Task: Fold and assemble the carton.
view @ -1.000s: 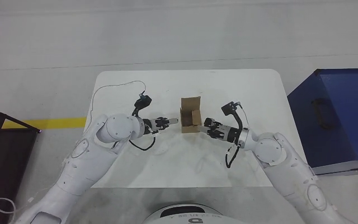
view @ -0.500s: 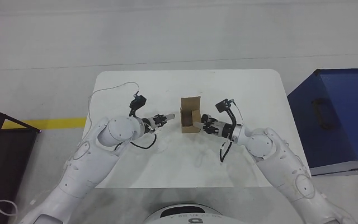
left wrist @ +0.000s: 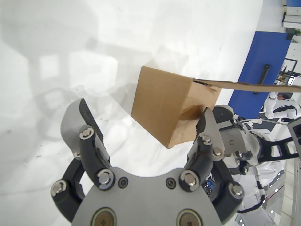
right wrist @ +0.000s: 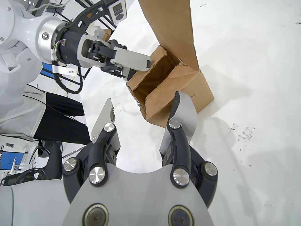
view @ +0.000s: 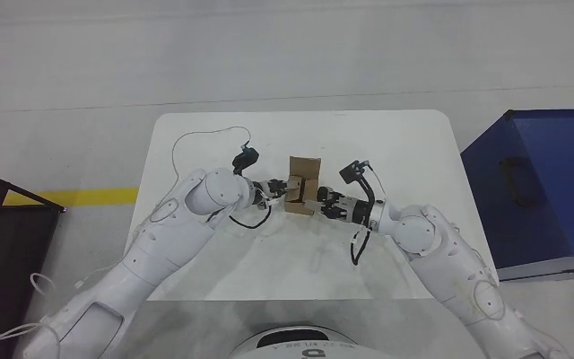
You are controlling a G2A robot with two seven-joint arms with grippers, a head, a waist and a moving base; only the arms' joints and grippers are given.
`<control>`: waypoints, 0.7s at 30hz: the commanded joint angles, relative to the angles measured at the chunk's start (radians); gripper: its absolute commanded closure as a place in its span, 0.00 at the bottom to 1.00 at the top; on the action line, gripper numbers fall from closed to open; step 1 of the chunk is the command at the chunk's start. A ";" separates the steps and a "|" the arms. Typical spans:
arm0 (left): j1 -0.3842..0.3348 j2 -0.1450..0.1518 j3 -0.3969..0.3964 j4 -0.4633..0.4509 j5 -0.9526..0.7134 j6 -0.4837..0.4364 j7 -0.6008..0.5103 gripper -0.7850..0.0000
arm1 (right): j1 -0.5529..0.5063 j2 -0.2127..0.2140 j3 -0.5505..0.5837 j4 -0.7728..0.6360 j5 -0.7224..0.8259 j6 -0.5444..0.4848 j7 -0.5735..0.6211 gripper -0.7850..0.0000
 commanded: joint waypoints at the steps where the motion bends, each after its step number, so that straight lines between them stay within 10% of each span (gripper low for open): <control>1: -0.012 -0.004 0.007 0.002 0.008 0.001 0.001 0.64 | -0.001 0.001 0.002 -0.003 0.003 -0.001 0.002 0.37; 4: -0.022 -0.006 0.014 -0.002 0.024 0.001 -0.009 1.00 | -0.003 0.001 0.007 -0.006 0.008 -0.001 0.002 0.36; 21: -0.042 0.026 0.079 -0.176 0.295 -0.114 -0.265 1.00 | -0.077 0.028 0.193 -0.030 -0.029 -0.011 -0.146 0.27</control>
